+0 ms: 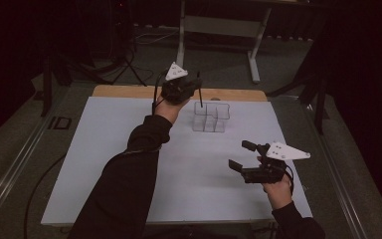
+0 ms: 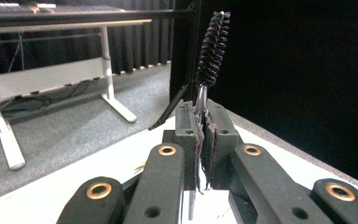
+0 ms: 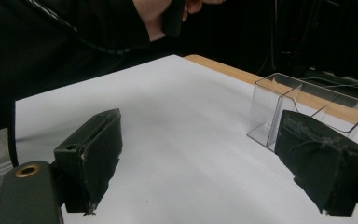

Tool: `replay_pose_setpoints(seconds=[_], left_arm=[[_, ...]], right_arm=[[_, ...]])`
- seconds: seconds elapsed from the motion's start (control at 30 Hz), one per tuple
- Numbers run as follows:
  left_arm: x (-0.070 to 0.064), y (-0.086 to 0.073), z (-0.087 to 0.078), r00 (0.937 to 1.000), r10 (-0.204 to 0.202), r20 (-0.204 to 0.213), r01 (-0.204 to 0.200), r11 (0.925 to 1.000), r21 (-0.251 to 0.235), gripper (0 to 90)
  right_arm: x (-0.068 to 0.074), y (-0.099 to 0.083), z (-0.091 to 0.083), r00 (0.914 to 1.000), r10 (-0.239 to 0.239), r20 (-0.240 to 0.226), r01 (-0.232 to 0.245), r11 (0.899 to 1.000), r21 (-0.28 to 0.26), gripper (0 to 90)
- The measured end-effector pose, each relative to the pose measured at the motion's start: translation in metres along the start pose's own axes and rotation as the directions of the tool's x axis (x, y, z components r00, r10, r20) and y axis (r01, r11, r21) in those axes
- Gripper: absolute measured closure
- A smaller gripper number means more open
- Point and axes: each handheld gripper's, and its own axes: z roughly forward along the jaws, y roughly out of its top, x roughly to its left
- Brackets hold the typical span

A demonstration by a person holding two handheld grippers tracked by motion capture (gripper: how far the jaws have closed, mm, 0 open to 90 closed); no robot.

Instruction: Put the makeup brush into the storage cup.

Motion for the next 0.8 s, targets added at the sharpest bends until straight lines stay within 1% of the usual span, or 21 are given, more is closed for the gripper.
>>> replay_pose_setpoints(seconds=[0.07,0.1,0.13,0.23,0.3,0.33,0.43,0.47,0.5,0.53,0.6,0.63,0.8], left_arm=[[0.001,-0.005,0.005,0.9999,-0.001,-0.015,0.001,1.0,0.007,86.3],[0.003,-0.007,0.006,0.9998,-0.015,-0.01,0.015,0.9999,0.007,86.4],[0.004,-0.009,0.008,0.9997,-0.015,-0.02,0.016,0.9998,0.011,86.3],[0.005,-0.015,0.013,0.9994,-0.002,-0.034,0.003,0.9996,0.027,86.3],[0.005,-0.015,0.013,0.9994,-0.002,-0.034,0.003,0.9996,0.027,86.3],[0.006,-0.021,0.017,0.999,-0.021,-0.038,0.023,0.999,0.038,86.3],[0.008,-0.027,0.02,0.9984,-0.03,-0.047,0.032,0.9982,0.051,86.2],[0.008,-0.027,0.02,0.9984,-0.03,-0.047,0.032,0.9982,0.051,86.2],[0.01,-0.03,0.022,0.9978,-0.051,-0.042,0.054,0.9969,0.058,86.2],[0.01,-0.031,0.023,0.9976,-0.052,-0.046,0.054,0.9968,0.059,86.2],[0.01,-0.033,0.024,0.9978,-0.057,-0.035,0.059,0.996,0.067,86.1],[0.01,-0.034,0.025,0.9979,-0.052,-0.037,0.055,0.9959,0.072,86.2],[0.008,-0.041,0.028,0.9978,-0.061,-0.028,0.063,0.9938,0.091,86.1]], right_arm=[[0.0,0.001,-0.001,1.0,-0.004,0.001,0.004,1.0,-0.008,14.8],[0.0,0.001,-0.001,1.0,-0.005,0.004,0.005,1.0,-0.007,14.8],[0.0,0.001,-0.001,1.0,-0.003,0.002,0.003,1.0,-0.007,14.8],[0.0,0.001,-0.001,1.0,-0.006,-0.001,0.006,1.0,-0.002,14.8],[0.001,0.001,-0.001,1.0,-0.007,-0.002,0.007,1.0,-0.003,14.8],[0.0,0.0,0.0,1.0,-0.009,-0.003,0.009,1.0,-0.002,14.8],[0.0,0.0,0.0,1.0,-0.006,-0.004,0.006,1.0,0.001,14.8],[0.0,0.0,0.0,1.0,-0.006,-0.004,0.006,1.0,0.001,14.8],[0.0,0.0,0.0,1.0,-0.007,-0.003,0.007,1.0,0.002,14.8],[0.0,0.0,0.0,1.0,-0.005,-0.005,0.005,1.0,0.0,14.8],[-0.001,0.0,0.0,1.0,-0.006,-0.002,0.006,1.0,0.002,14.8],[-0.001,0.0,0.0,1.0,-0.006,-0.003,0.006,1.0,0.002,14.8],[-0.001,-0.001,0.0,1.0,0.0,-0.007,0.0,1.0,0.003,14.8]])
